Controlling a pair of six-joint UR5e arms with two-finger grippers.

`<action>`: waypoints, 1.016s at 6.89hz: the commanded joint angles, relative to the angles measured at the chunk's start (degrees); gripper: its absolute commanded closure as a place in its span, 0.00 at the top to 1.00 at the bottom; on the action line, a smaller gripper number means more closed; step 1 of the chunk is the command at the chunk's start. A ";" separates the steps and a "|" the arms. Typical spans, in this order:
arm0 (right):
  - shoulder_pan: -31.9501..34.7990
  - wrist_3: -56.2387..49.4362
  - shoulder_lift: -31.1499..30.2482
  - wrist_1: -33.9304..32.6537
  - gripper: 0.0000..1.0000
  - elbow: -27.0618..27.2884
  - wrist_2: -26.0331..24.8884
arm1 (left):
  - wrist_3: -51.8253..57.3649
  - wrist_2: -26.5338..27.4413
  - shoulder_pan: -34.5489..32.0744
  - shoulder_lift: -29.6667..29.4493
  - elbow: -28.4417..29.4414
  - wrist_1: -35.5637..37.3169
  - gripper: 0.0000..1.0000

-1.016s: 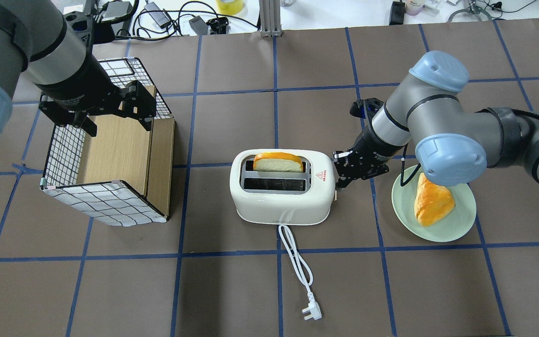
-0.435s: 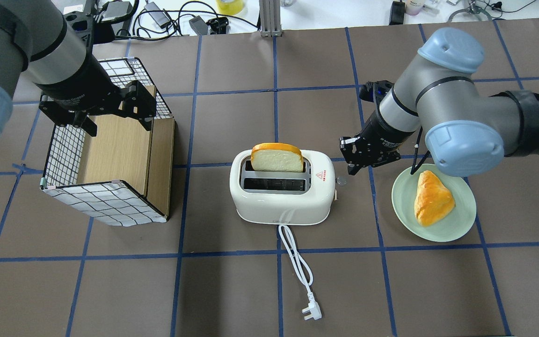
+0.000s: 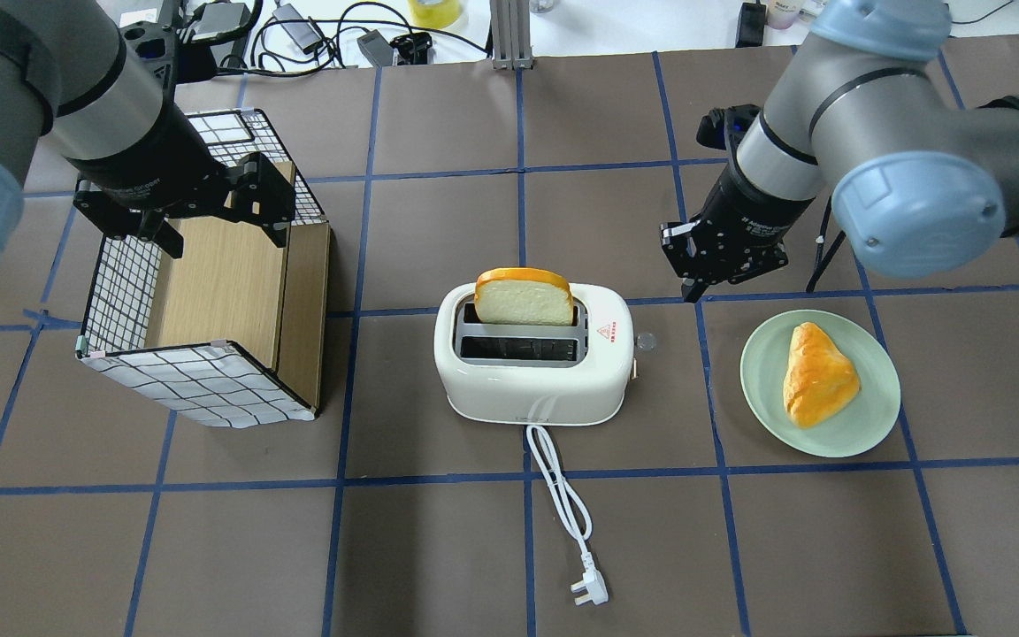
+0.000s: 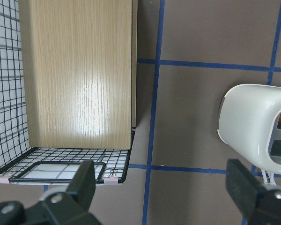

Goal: Press toaster with right arm
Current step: 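Lift the right gripper up and away from the toaster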

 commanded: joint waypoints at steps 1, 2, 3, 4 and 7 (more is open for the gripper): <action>0.04 0.02 0.13 10.05 0.00 -11.81 -4.98 | 0.00 -0.09 0.00 0.00 0.00 0.00 1.00; 0.04 0.02 0.48 12.26 0.00 -16.38 -7.62 | 0.00 0.00 0.00 0.00 0.00 0.00 1.00; 0.04 0.02 0.48 12.55 0.26 -18.17 -10.69 | 0.00 -0.09 0.00 0.00 0.00 0.00 1.00; 0.04 0.02 0.48 10.02 0.71 -18.28 -10.72 | 0.00 -0.09 0.00 0.00 0.00 0.00 1.00; 0.04 -0.24 0.74 3.06 1.00 -17.05 -11.16 | 0.00 0.00 0.00 0.00 0.00 0.00 1.00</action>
